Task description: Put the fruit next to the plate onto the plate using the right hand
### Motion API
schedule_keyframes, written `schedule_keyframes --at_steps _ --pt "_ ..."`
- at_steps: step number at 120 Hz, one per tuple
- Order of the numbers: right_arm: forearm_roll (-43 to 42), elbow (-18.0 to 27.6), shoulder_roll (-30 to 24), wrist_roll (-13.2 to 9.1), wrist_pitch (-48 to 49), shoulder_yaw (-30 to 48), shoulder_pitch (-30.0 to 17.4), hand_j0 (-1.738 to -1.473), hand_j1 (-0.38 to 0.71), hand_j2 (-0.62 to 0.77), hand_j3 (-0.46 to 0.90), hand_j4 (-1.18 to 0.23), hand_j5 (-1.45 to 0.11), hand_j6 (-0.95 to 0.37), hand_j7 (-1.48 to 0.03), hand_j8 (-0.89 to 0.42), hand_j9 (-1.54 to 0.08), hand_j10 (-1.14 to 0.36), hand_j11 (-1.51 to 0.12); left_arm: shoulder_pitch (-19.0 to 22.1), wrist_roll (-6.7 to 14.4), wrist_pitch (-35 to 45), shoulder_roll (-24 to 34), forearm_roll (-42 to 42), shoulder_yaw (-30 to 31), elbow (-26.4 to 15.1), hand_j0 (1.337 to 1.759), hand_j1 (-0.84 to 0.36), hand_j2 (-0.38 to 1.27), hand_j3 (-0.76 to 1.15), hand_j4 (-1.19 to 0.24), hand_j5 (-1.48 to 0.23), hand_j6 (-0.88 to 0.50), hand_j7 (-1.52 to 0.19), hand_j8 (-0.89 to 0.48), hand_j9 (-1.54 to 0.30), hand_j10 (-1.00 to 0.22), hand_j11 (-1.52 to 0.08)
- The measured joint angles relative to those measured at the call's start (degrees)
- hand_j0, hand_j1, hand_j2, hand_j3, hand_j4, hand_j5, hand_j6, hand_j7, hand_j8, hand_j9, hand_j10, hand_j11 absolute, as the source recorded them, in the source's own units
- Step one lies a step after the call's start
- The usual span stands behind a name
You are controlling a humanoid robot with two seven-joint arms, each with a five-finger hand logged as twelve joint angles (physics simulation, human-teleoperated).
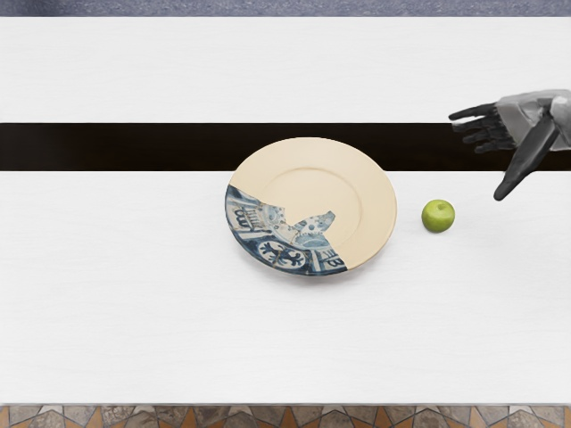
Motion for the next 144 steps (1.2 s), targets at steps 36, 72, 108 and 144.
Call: schedule_keyframes --at_steps 36,72,108,144 --pt "-4.5 0.1 3.4 0.0 -0.3 0.1 0.5 -1.658 -0.32 0.0 0.0 -0.03 -0.04 -0.03 -0.04 -0.03 -0.04 -0.03 -0.04 0.0 0.0 0.0 0.0 0.0 0.0 0.0 1.658 0.35 0.0 0.0 0.0 0.0 0.0 0.0 0.0 0.0 0.0 0.0" --pt "-24.2 7.9 9.9 0.0 -8.0 -4.0 6.0 -1.658 -0.17 -0.03 0.0 -0.15 -0.19 -0.15 -0.19 -0.15 -0.19 -0.15 -0.19 0.0 0.0 0.0 0.0 0.0 0.0 0.0 1.658 0.35 0.0 0.0 0.0 0.0 0.0 0.0 0.0 0.0 0.0 0.0" --pt "-32.5 13.4 12.7 0.0 -28.0 -17.9 6.3 -1.658 -0.06 -0.05 0.0 -0.24 -0.31 -0.25 -0.31 -0.24 -0.31 -0.24 -0.31 0.0 0.0 0.0 0.0 0.0 0.0 0.0 1.658 0.35 0.0 0.0 0.0 0.0 0.0 0.0 0.0 0.0 0.0 0.0" --pt "-35.0 18.4 10.8 0.0 -38.2 -25.8 6.2 -1.658 -0.02 -0.05 0.0 -0.28 -0.36 -0.28 -0.36 -0.28 -0.36 -0.28 -0.36 0.0 0.0 0.0 0.0 0.0 0.0 0.0 1.658 0.35 0.0 0.0 0.0 0.0 0.0 0.0 0.0 0.0 0.0 0.0"
